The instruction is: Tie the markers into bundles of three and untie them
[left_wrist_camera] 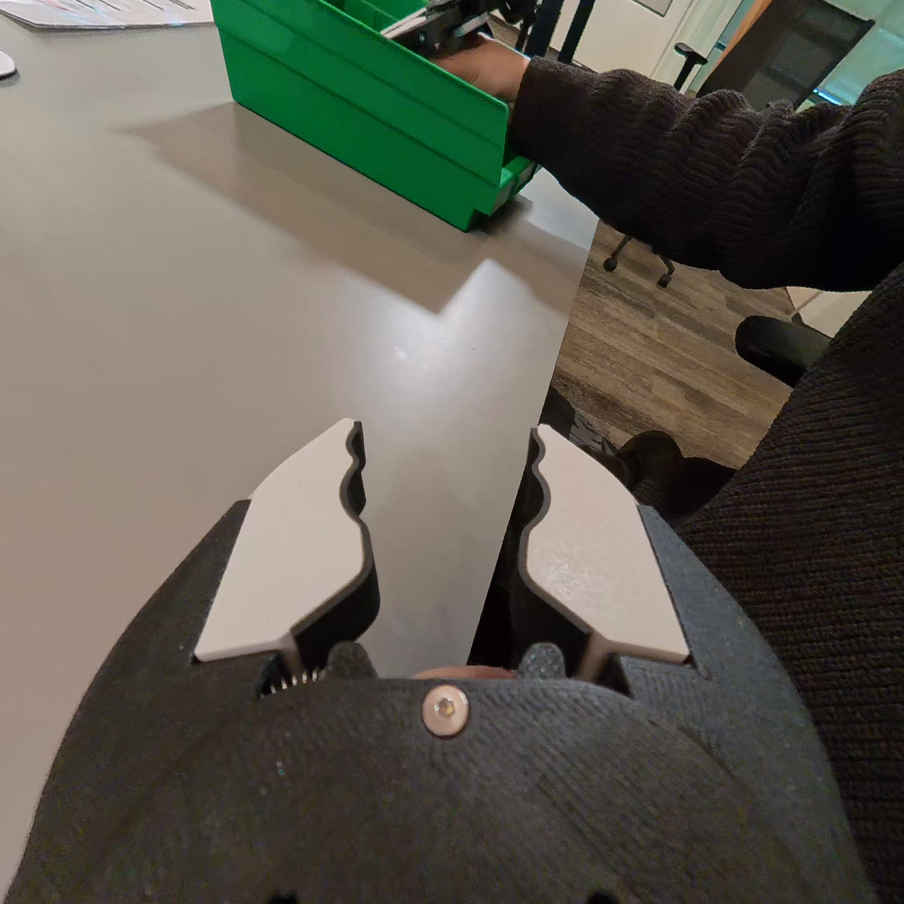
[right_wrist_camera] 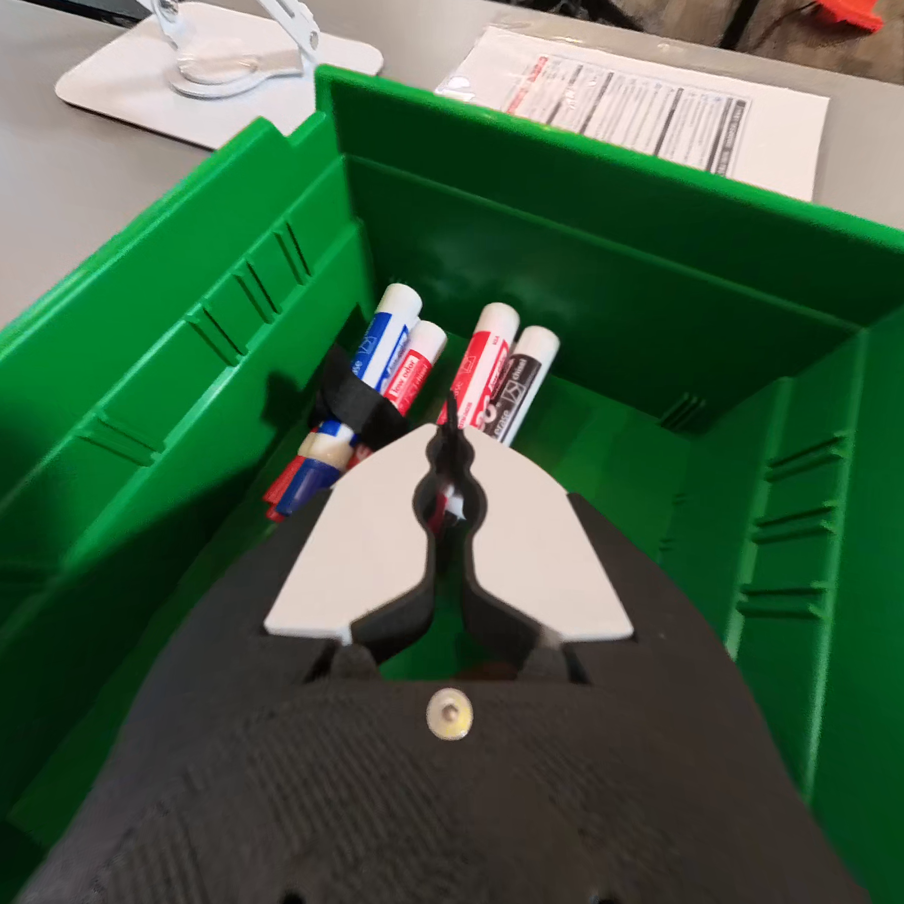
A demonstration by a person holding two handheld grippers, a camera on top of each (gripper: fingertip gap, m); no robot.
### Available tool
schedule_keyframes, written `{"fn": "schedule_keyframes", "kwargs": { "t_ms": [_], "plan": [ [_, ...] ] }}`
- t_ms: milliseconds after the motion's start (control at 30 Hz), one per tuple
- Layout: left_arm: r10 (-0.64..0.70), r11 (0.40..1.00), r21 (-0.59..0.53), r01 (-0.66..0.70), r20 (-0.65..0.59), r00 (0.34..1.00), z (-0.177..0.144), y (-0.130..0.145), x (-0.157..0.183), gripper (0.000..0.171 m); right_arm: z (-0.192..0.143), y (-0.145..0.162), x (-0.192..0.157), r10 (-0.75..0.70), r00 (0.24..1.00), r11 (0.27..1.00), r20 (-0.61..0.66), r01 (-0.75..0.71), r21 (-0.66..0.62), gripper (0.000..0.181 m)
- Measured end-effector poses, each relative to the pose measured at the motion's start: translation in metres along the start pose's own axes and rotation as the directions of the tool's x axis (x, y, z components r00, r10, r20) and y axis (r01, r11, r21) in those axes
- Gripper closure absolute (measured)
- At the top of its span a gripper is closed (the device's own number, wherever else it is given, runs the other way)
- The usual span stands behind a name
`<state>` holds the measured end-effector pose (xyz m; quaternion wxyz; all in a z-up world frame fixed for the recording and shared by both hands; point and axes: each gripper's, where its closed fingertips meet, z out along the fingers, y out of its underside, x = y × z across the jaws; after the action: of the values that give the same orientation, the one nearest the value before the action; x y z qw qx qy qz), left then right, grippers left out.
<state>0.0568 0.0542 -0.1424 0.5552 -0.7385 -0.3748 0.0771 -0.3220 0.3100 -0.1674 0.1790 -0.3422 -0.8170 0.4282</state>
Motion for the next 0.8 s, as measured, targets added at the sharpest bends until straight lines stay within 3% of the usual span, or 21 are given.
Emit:
{"fn": "schedule_keyframes", "kwargs": {
  "t_ms": [100, 300, 467, 633, 800],
  "plan": [
    [-0.003, 1.0, -0.008, 0.003, -0.006, 1.0, 0.001, 0.002, 0.0, 0.107, -0.003, 0.002, 0.004, 0.011, 0.999, 1.0, -0.038, -0.011, 0.0, 0.172],
    [0.008, 1.0, -0.028, -0.009, -0.016, 1.0, 0.003, 0.005, 0.003, 0.107, -0.008, 0.003, 0.01, 0.006, 0.99, 0.998, -0.14, -0.014, -0.054, 0.145],
    [0.016, 0.999, -0.038, -0.017, -0.015, 1.0, 0.004, 0.006, 0.004, 0.107, -0.023, 0.001, 0.015, 0.096, 0.973, 0.993, -0.209, -0.109, -0.053, 0.124],
    [0.019, 0.999, -0.05, -0.02, -0.018, 1.0, 0.005, 0.009, 0.005, 0.107, -0.042, -0.005, 0.013, 0.248, 0.952, 0.969, -0.178, -0.248, 0.023, 0.122],
    [0.02, 0.998, -0.061, -0.021, -0.018, 1.0, 0.006, 0.011, 0.005, 0.106, -0.05, -0.011, 0.018, 0.412, 0.904, 0.91, -0.115, -0.402, 0.104, 0.131]
  ]
}}
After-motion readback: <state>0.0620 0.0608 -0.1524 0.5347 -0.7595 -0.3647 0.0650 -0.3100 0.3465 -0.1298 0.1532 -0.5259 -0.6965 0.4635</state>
